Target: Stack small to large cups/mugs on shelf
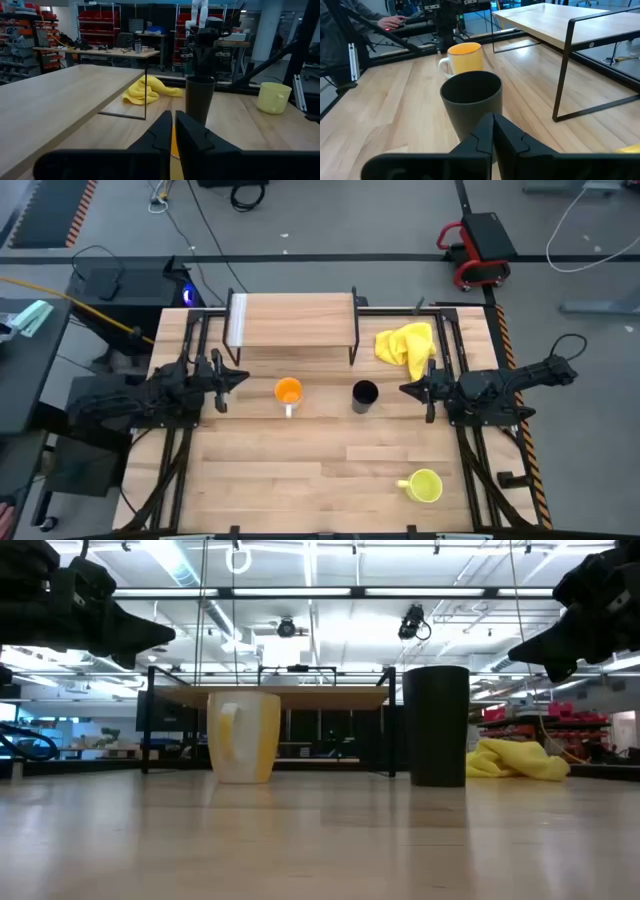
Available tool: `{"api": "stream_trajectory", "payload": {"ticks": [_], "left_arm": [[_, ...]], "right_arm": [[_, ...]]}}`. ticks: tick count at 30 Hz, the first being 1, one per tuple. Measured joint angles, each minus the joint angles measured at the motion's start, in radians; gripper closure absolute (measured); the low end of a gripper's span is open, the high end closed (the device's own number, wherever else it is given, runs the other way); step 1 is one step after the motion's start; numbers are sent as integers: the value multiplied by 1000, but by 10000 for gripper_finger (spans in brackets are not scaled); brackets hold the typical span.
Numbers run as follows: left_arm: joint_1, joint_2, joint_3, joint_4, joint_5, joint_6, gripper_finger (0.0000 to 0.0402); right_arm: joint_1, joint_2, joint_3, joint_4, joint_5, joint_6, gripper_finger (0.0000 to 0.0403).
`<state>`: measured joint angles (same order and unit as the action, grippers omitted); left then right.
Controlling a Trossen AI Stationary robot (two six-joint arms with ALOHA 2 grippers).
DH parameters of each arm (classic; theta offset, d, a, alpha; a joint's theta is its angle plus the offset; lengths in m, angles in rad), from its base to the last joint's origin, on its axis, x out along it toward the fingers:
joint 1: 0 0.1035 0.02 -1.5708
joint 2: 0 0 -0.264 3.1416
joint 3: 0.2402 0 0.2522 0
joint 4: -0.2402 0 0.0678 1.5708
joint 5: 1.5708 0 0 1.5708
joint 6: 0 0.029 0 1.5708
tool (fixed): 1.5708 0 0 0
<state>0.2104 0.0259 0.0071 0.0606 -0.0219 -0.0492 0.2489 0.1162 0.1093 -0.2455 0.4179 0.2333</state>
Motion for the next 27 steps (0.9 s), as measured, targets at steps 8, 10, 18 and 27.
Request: {"api": "stream_trajectory", "payload": {"ticks": [8, 10, 18, 27], "left_arm": [[0, 0, 0, 0, 0, 0, 369], [0, 0, 0, 0, 0, 0, 367], [0, 0, 0, 0, 0, 0, 373], [0, 0, 0, 0, 0, 0, 375]], "right_arm": [[0, 0, 0, 0, 0, 0, 385], [0, 0, 0, 0, 0, 0, 385], [0, 0, 0, 0, 0, 0, 385], [0, 0, 0, 0, 0, 0, 385]]}}
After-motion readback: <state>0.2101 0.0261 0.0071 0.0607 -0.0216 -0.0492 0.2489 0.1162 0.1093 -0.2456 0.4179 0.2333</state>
